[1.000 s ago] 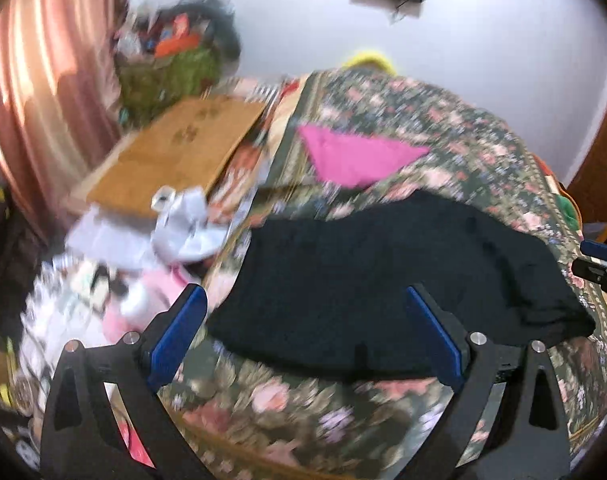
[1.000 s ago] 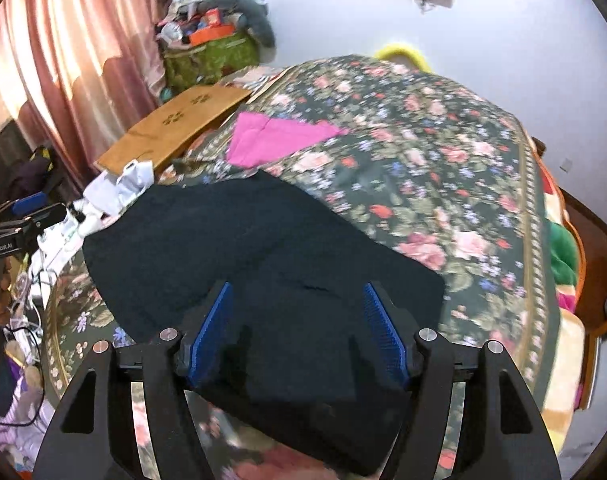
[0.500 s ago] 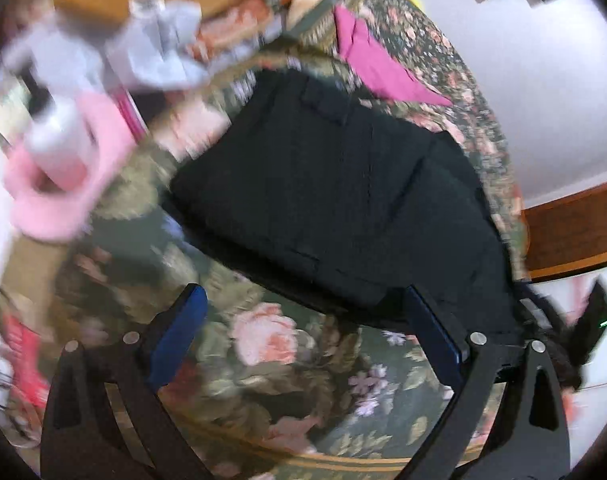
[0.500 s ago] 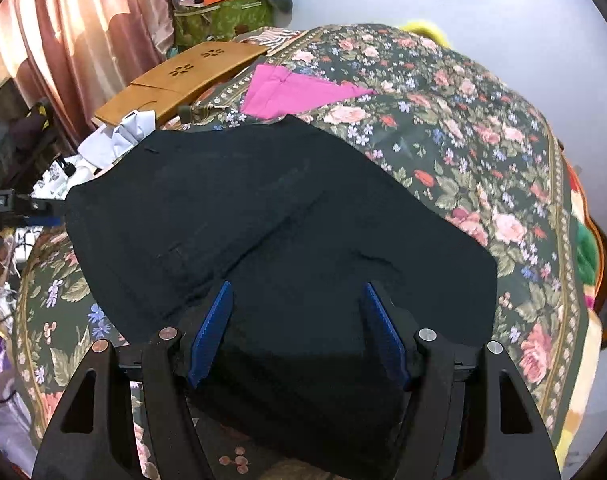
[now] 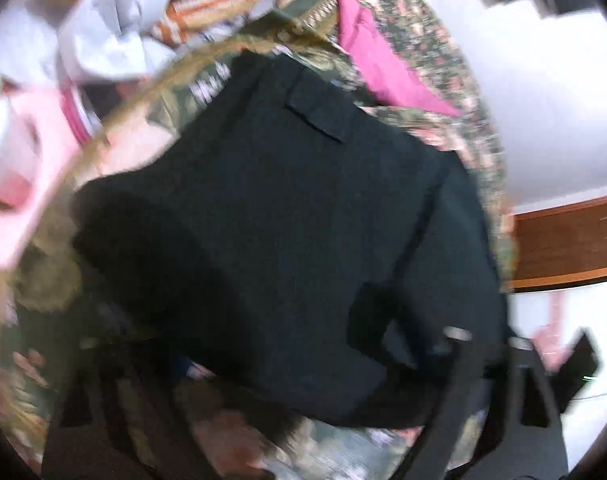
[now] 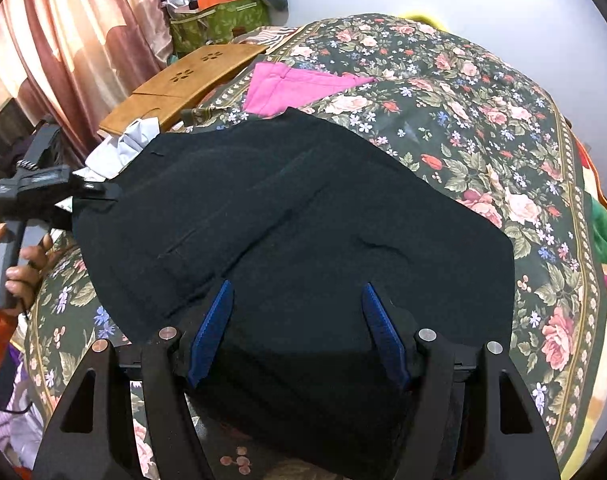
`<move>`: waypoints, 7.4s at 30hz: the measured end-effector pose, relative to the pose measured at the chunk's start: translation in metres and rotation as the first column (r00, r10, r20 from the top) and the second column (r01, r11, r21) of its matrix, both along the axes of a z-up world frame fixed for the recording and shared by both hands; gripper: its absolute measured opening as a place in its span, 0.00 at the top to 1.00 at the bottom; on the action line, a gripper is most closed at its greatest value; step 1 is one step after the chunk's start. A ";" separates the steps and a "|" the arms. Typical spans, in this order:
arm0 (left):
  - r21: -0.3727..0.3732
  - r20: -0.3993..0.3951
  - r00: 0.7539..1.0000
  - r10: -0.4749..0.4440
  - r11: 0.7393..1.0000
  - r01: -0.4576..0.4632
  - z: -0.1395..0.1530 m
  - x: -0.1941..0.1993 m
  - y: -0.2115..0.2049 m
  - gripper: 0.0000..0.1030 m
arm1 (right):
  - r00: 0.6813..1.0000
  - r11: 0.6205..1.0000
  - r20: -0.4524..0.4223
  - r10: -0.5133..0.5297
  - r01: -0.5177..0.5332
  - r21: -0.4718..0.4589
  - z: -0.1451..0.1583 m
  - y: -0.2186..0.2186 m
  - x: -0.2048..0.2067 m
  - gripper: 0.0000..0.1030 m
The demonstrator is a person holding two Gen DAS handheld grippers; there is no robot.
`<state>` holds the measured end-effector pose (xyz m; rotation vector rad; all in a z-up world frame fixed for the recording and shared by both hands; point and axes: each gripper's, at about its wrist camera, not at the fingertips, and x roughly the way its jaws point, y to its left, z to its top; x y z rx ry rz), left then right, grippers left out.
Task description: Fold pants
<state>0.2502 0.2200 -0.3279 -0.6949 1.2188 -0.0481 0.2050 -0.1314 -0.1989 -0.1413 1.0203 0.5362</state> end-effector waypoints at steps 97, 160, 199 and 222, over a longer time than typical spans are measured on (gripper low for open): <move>0.611 -0.120 0.875 -0.470 0.660 0.438 0.033 0.157 -0.229 0.00 | 0.947 0.932 -0.063 -0.314 0.320 0.172 0.006 -0.152 -0.053 0.38; 0.653 0.194 0.864 -0.465 0.718 0.239 0.145 0.013 -0.185 0.45 | 0.947 0.927 0.032 -0.319 0.304 0.219 0.037 -0.148 -0.043 0.73; 0.667 0.031 0.823 -0.568 0.625 0.406 0.056 0.154 -0.248 0.17 | 0.989 0.986 -0.017 -0.150 0.151 0.076 -0.034 -0.095 0.101 0.86; 0.544 0.130 0.831 -0.540 0.740 0.396 0.128 0.090 -0.220 0.05 | 0.972 0.971 0.073 -0.224 0.215 0.107 0.025 -0.115 0.032 0.25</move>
